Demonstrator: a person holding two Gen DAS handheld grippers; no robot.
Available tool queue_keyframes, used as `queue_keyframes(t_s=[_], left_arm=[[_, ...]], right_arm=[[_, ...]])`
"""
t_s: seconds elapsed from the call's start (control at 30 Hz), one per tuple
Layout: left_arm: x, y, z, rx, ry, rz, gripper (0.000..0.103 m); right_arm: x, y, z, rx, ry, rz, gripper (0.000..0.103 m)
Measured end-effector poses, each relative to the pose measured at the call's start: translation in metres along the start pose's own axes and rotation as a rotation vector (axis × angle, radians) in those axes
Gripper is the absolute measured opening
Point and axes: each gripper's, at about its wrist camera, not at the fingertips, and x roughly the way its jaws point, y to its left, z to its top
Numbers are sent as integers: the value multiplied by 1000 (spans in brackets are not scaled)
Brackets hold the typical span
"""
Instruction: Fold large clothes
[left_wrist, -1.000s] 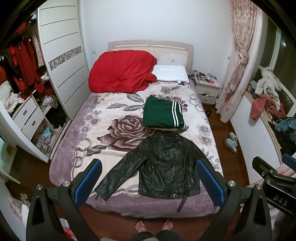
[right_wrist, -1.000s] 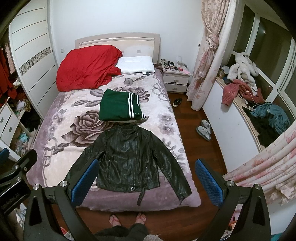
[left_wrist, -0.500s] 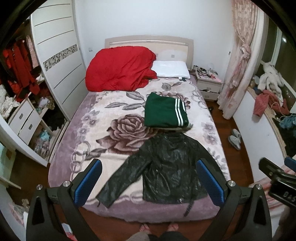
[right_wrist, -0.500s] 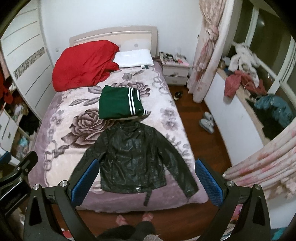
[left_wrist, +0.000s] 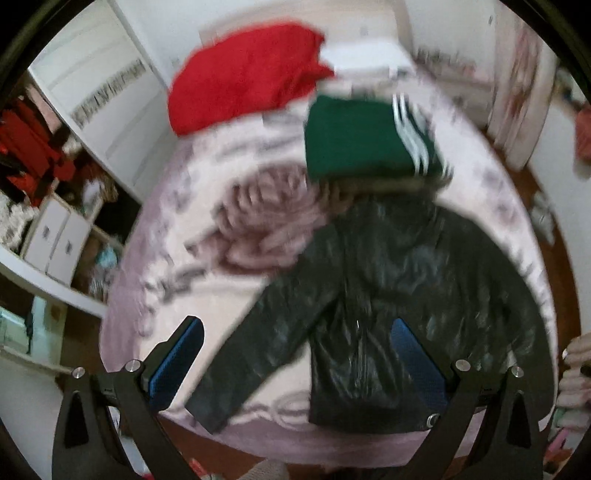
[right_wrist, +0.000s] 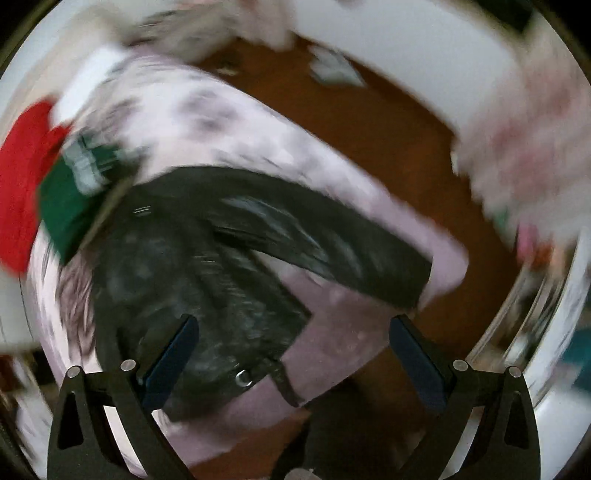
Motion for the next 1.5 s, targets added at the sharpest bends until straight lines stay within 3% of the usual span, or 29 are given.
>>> queue_keyframes(t_s=[0.07,0.2,0.3,0.37,0.43,0.53,0.57,0.6,0.67,0.7,0.77,0.87,0.93,0.97,1.0,1.07,1.13,1.17,1.2,1.37,1.5], left_arm=[[47,-24,-13,13,84,6,103],[112,-62,-38,68,167,14,103],[151,-79,-52,81,226,9,103],[172,-90,-60,80,259,6,103],[188,-98,-65,78,277,3,103],[201,-104,-68,93,281,4,103],[203,-107,-69,102,272,6,103],[204,-109,-69,111,265,8,103],[206,-111,-70,124,256,6,103],[208,-112,-70,126,253,4,103],[212,-112,-70,124,248,2,103],[221,-112,-72,124,246,-2,103],[231,-113,-76,130,252,1,103],[237,-114,-78,135,260,2,103],[242,-113,-81,138,265,7,103],[250,-111,-86,134,269,6,103],[254,-108,-90,121,259,-14,103],[254,-108,-92,120,254,-20,103],[254,-108,-92,121,249,-24,103],[249,-95,-90,86,242,-38,103],[242,-66,-85,23,224,-23,103]], right_arm=[[65,-58,2,174,92,50,102],[149,-134,-18,440,168,193,102],[194,-168,-28,636,114,367,102],[215,-181,-32,765,28,477,101],[223,-184,-33,847,-36,499,100],[223,-188,-44,944,-116,458,75],[222,-191,-52,975,-136,458,57],[218,-193,-55,982,-156,465,35],[205,-199,-55,954,-222,488,14],[195,-196,-48,938,-247,481,12],[180,-199,-33,903,-312,473,10],[189,-197,8,805,-274,471,11],[210,-197,25,791,-211,488,19],[223,-195,26,798,-174,545,39],[231,-204,35,814,-167,598,48],[243,-207,41,877,-200,689,59],[246,-206,41,926,-241,741,61],[245,-204,41,937,-265,741,49],[244,-201,43,934,-279,733,5],[209,-187,65,872,-350,639,5],[132,-150,100,687,-454,562,5]])
